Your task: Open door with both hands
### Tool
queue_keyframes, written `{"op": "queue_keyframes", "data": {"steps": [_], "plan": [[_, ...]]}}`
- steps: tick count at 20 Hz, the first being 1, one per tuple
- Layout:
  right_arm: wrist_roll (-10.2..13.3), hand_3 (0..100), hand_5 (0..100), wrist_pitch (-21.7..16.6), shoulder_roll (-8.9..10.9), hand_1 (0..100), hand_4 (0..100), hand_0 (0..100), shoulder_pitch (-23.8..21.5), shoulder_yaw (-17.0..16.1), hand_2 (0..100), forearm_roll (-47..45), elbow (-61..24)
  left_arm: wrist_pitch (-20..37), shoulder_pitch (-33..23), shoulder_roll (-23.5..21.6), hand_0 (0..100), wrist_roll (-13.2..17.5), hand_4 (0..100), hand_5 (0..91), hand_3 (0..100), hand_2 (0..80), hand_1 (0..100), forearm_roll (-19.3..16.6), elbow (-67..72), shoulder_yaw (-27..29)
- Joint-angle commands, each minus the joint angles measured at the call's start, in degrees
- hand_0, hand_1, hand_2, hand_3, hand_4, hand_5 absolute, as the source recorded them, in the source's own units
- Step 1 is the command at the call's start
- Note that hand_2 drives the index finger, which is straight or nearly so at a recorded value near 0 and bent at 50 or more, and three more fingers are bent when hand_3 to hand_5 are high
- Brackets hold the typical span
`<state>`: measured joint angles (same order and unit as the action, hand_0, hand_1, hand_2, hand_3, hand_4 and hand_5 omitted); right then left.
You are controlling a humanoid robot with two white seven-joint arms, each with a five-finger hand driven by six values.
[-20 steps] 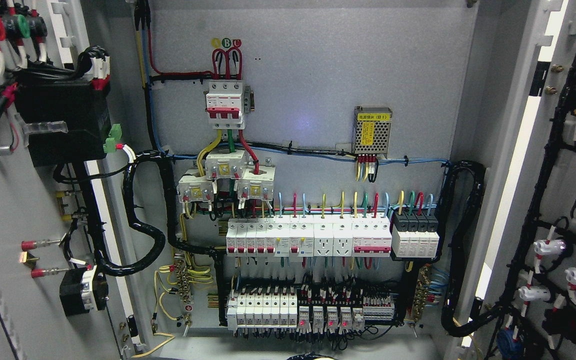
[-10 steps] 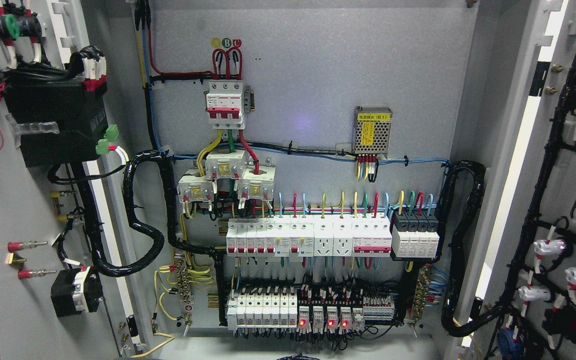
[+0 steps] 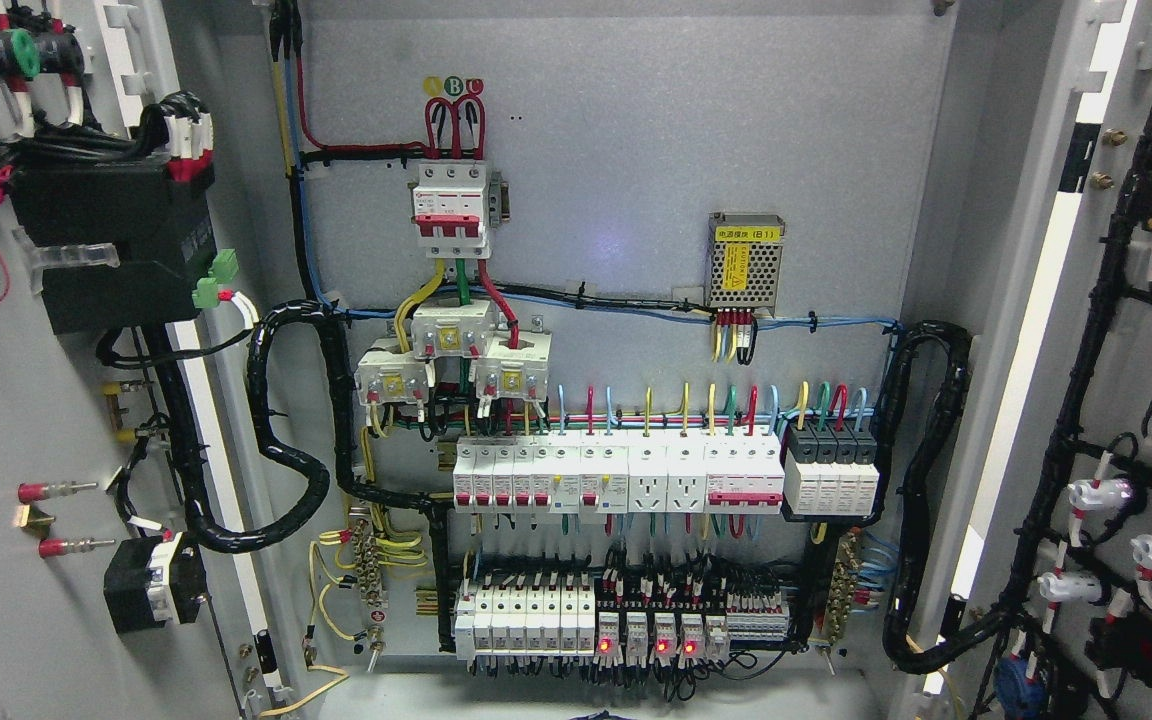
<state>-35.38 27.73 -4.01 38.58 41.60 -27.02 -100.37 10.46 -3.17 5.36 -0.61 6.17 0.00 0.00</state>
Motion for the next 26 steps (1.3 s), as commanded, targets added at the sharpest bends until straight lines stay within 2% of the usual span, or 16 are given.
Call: {"op": "queue_keyframes", "data": {"steps": [1, 3, 5, 8, 11, 14, 18, 20, 22, 24, 26], "plan": [[-0.21, 0, 0, -0.30, 7.16, 0, 0, 0, -1.84, -3.89, 0, -0.40, -1.84, 0.08, 0.00, 0.00, 0, -0.01, 0, 0.0, 0, 0.0, 0, -0.02, 1.23, 1.32], [-0.21, 0, 0, -1.26, 8.75, 0, 0, 0, -2.80, -5.64, 0, -0.49, -2.54, 0.00, 0.00, 0.00, 0, -0.01, 0, 0.0, 0, 0.0, 0, -0.02, 1.23, 1.32], [-0.21, 0, 0, -3.37, 9.46, 0, 0, 0, -4.56, -7.66, 0, -0.49, -3.42, 0.09, 0.00, 0.00, 0, -0.01, 0, 0.0, 0, 0.0, 0, -0.02, 1.23, 1.32], [-0.04, 0, 0, -9.16, 9.63, 0, 0, 0, -8.07, -9.78, 0, -0.40, -3.95, 0.09, -0.09, 0.00, 0, -0.01, 0, 0.0, 0, 0.0, 0, -0.02, 1.23, 1.32], [0.14, 0, 0, -13.21, 11.82, 0, 0, 0, -11.33, -9.96, 0, -0.05, -5.97, 0.17, 0.00, 0.00, 0, -0.01, 0, 0.0, 0, 0.0, 0, 0.07, 0.18, 1.32], [0.14, 0, 0, -18.30, 12.97, 0, 0, 0, -15.45, -11.88, 0, 0.04, -7.73, 0.17, -0.70, -0.18, 0, -0.01, 0, 0.0, 0, 0.0, 0, -0.02, -5.34, 1.41], [0.23, 0, 0, -19.55, 15.96, 0, 0, 0, -19.59, -15.05, 0, 0.39, -10.18, 0.26, -3.68, -0.53, 0, -0.01, 0, 0.0, 0, 0.0, 0, -0.10, -15.88, 1.14], [1.71, 0, 0, -19.55, 17.54, 0, 0, 0, -21.00, -15.23, 0, 1.26, -12.99, 0.26, -5.61, -0.88, 0, -0.01, 0, 0.0, 0, 0.0, 0, -0.19, -22.38, -0.43], [4.61, 0, 0, -19.73, 19.12, 0, 0, 0, -23.10, -15.93, 0, 1.62, -15.45, 0.26, -7.55, -1.49, 0, -0.01, 0, 0.0, 0, 0.0, 0, -0.19, -28.18, -5.07], [6.64, 0, 0, -20.43, 19.30, 0, 0, 0, -25.13, -17.33, 0, 1.44, -17.22, 0.26, -10.62, -2.63, 0, -0.01, 0, 0.0, 0, 0.0, 0, -0.11, -35.38, -9.91], [7.34, 0, 0, -21.65, 19.48, 0, 0, 0, -27.15, -18.65, 0, 1.44, -18.27, 0.17, -12.47, -3.43, 0, -0.01, 0, 0.0, 0, 0.0, 0, -0.11, -41.02, -12.56]]}}
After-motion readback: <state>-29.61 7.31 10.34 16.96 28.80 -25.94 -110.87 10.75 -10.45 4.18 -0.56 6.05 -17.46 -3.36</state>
